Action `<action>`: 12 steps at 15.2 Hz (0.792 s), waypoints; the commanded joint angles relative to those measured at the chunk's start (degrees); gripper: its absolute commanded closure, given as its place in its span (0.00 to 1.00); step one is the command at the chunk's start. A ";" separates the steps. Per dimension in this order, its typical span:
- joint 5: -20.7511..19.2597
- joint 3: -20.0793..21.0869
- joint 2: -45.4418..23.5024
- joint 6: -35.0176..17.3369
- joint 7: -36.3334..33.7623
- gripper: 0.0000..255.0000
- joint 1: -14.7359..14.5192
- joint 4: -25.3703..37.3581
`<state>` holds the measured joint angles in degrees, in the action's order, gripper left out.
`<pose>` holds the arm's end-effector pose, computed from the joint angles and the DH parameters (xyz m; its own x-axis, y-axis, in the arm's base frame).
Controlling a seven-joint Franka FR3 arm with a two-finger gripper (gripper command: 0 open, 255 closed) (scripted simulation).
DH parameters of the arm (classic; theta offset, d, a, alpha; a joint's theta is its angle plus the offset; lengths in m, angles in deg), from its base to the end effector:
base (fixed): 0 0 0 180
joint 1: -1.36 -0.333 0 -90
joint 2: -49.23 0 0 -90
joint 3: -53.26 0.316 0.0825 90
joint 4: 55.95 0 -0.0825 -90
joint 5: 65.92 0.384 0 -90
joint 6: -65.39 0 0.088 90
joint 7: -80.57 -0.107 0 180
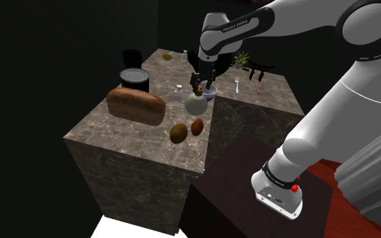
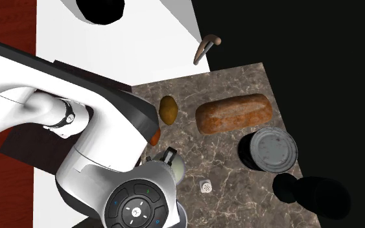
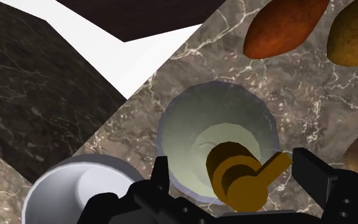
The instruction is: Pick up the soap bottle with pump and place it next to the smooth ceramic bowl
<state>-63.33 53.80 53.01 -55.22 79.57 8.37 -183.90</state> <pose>0.5038 -0.0550 0.3941 0.9863 -0.1526 -0.0631 -0.1550 -0.9873 -0.0357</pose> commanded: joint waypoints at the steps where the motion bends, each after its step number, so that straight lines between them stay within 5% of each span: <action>1: 0.00 0.00 0.00 0.00 0.00 0.00 0.00 0.00; 5: -0.18 -0.15 2.28 7.35 -0.08 0.00 0.14 5.07; 12: -0.18 -0.15 2.28 7.35 -0.08 0.00 0.14 5.07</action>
<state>-63.50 53.65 55.28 -47.88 79.48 8.50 -178.83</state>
